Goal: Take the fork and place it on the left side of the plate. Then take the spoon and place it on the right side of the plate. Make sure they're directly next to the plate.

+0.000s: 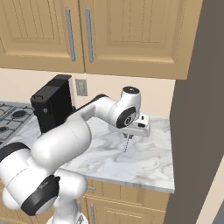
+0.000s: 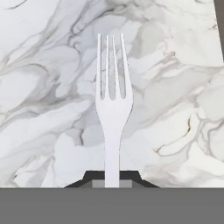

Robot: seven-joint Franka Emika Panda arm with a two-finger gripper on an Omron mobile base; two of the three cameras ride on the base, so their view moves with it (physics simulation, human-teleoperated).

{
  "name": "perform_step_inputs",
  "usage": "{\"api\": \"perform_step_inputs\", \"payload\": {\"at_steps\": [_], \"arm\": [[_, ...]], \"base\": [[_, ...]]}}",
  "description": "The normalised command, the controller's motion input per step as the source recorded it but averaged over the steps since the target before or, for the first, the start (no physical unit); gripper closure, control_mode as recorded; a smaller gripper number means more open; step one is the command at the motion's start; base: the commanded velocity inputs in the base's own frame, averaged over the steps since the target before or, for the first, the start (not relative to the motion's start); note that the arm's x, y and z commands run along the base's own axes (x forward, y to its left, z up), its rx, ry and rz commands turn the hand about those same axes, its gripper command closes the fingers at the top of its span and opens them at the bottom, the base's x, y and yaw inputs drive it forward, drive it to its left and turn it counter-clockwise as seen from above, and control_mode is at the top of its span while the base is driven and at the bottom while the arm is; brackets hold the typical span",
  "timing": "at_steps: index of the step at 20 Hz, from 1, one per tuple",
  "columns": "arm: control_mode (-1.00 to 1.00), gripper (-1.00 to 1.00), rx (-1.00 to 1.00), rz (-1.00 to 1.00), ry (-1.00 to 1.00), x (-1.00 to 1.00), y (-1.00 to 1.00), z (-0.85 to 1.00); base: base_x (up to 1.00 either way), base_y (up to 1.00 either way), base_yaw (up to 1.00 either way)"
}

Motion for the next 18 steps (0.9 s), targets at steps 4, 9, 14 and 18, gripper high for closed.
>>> {"api": "perform_step_inputs", "payload": {"at_steps": [4, 9, 14, 18], "arm": [[-1.0, 1.0, 0.0, 0.0, 0.0, 0.0, 0.0, 0.0], [1.0, 1.0, 0.0, 0.0, 0.0, 0.0, 0.0, 0.0], [1.0, 1.0, 0.0, 0.0, 0.0, 0.0, 0.0, 0.0], [1.0, 1.0, 0.0, 0.0, 0.0, 0.0, 0.0, 0.0]], "base": [[0.0, 0.0, 0.0], [0.0, 0.0, 0.0], [0.0, 0.0, 0.0], [-0.32, 0.16, 0.0]]}}
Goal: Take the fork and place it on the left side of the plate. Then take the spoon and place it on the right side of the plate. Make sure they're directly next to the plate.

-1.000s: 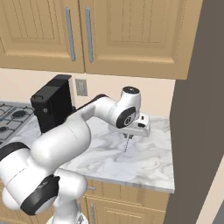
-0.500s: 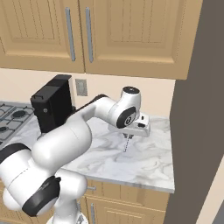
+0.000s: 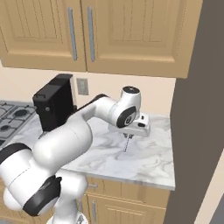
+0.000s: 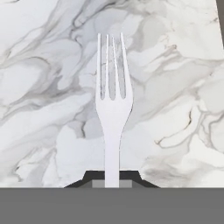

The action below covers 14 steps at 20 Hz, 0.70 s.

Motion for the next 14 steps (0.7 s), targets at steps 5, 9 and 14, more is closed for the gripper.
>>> {"api": "perform_step_inputs", "payload": {"at_steps": [5, 9, 14], "arm": [[1.0, 1.0, 0.0, 0.0, 0.0, 0.0, 0.0, 0.0], [1.0, 1.0, 0.0, 0.0, 0.0, 0.0, 0.0, 0.0], [1.0, 1.0, 0.0, 0.0, 0.0, 0.0, 0.0, 0.0]], "base": [[-0.96, 0.34, 0.0], [-0.17, 0.25, 0.19], [0.0, 0.49, 0.67]]}}
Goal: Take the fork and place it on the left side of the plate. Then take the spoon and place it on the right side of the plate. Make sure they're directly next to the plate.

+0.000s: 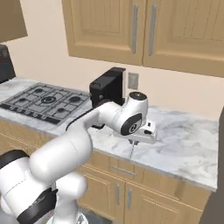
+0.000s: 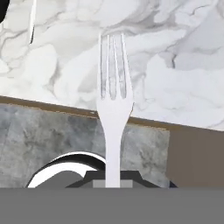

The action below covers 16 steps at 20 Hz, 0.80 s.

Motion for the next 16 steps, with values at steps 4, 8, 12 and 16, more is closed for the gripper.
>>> {"api": "perform_step_inputs", "payload": {"at_steps": [4, 8, 12, 16], "arm": [[1.0, 1.0, 0.0, 0.0, 0.0, 0.0, 0.0, 0.0], [1.0, 1.0, 0.0, 0.0, 0.0, 0.0, 0.0, 0.0], [1.0, 1.0, 0.0, 0.0, 0.0, 0.0, 0.0, 0.0], [1.0, 1.0, 0.0, 0.0, 0.0, 0.0, 0.0, 0.0]], "base": [[0.0, 0.32, 0.81], [0.0, 0.21, 0.84], [0.06, 0.2, 0.84], [0.13, 0.17, 0.85]]}}
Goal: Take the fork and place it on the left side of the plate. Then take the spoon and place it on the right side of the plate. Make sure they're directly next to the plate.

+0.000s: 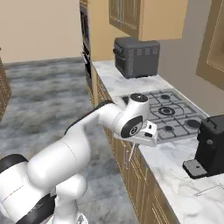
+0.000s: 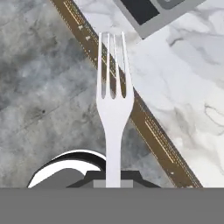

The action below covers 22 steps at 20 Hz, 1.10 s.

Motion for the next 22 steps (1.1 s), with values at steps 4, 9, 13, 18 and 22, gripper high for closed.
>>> {"api": "perform_step_inputs", "payload": {"at_steps": [4, 9, 13, 18, 22], "arm": [[1.0, 1.0, 0.0, 0.0, 0.0, 0.0, 0.0, 0.0], [1.0, 1.0, 0.0, 0.0, 0.0, 0.0, 0.0, 0.0], [1.0, 1.0, 0.0, 0.0, 0.0, 0.0, 0.0, 0.0], [1.0, 1.0, 0.0, 0.0, 0.0, 0.0, 0.0, 0.0], [1.0, 1.0, 0.0, 0.0, 0.0, 0.0, 0.0, 0.0]], "base": [[0.31, 0.09, 0.82], [0.61, 0.01, 0.79], [0.93, 0.03, 0.69], [1.0, 0.43, 0.33], [1.0, 0.37, 0.27]]}}
